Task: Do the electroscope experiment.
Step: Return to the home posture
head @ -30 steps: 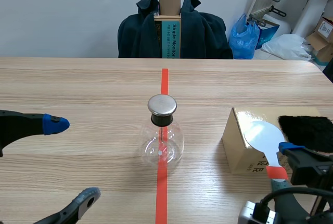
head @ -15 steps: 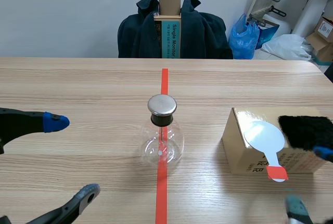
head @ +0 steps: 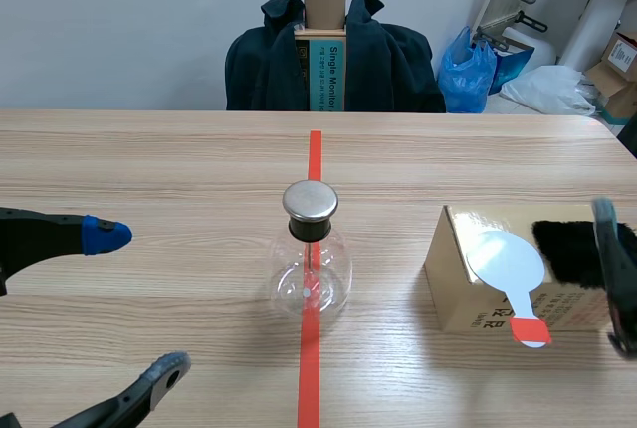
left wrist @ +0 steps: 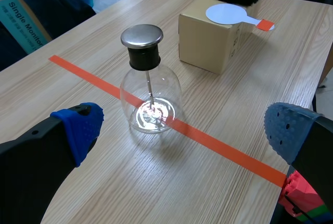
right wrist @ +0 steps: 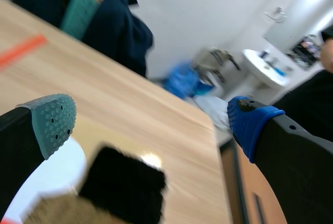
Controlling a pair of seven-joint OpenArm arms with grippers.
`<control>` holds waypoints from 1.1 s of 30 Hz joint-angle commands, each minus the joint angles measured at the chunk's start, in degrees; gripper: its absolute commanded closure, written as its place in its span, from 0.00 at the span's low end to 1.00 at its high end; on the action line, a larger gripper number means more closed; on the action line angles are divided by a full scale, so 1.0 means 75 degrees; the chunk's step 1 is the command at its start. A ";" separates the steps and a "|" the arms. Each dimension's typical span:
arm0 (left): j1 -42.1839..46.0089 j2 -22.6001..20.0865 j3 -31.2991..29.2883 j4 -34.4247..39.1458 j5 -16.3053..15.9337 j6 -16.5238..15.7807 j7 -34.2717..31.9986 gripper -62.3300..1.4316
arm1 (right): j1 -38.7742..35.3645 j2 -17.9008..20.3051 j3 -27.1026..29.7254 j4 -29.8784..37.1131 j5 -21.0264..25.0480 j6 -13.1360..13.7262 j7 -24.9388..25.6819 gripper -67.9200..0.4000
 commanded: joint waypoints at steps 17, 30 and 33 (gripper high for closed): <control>-0.0061 0.0187 0.0050 0.0041 -0.0017 0.0064 -0.0093 0.00 | 0.1789 0.0271 -0.0297 0.0711 -0.0481 0.4130 -0.1425 0.00; -0.0061 0.0187 0.0050 0.0041 -0.0017 0.0064 -0.0099 0.00 | 0.1784 0.0119 -0.0358 0.0708 -0.0405 0.4421 -0.2020 0.00; -0.0061 0.0187 0.0050 0.0041 -0.0020 0.0064 -0.0099 0.00 | 0.1784 0.0058 -0.0358 0.0708 -0.0405 0.4421 -0.2043 0.00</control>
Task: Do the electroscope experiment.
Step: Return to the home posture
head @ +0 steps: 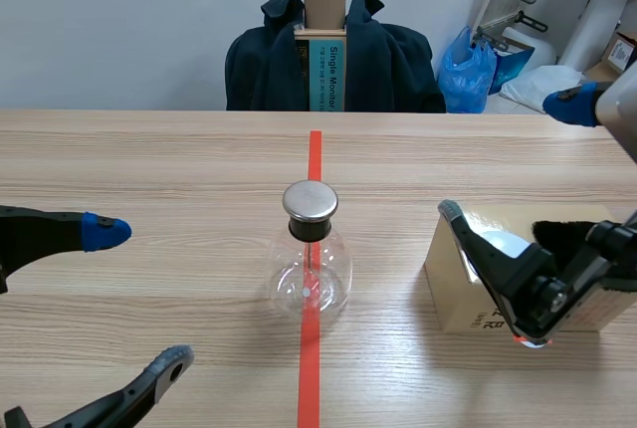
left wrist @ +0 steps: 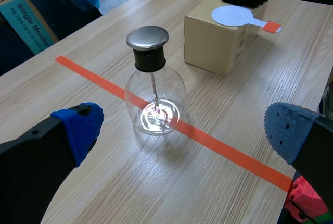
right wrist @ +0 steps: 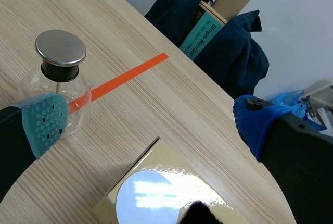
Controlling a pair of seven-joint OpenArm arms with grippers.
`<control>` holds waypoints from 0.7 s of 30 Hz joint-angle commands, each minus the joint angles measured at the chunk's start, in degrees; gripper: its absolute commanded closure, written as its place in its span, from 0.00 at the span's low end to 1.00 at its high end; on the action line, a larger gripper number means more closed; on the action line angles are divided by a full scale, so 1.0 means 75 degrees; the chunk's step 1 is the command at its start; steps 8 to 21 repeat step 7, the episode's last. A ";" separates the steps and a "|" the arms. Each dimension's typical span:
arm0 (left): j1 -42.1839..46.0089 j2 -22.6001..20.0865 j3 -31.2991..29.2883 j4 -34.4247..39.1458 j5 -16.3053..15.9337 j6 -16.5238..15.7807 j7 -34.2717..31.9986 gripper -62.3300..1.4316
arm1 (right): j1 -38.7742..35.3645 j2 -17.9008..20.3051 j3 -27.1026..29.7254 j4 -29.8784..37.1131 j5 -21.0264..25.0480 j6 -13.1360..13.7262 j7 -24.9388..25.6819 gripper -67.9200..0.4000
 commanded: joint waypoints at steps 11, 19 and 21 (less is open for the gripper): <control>-0.0023 0.0038 0.0050 0.0041 -0.0099 -0.0015 -0.0102 0.00 | 0.0006 -0.0070 -0.0026 0.0020 0.0076 -0.0064 0.0114 0.00; -0.0023 0.0038 0.0050 0.0041 -0.0099 -0.0015 -0.0102 0.00 | 0.0006 -0.0070 -0.0026 0.0020 0.0076 -0.0064 0.0114 0.00; -0.0023 0.0038 0.0050 0.0041 -0.0099 -0.0015 -0.0102 0.00 | 0.0006 -0.0070 -0.0026 0.0020 0.0076 -0.0064 0.0114 0.00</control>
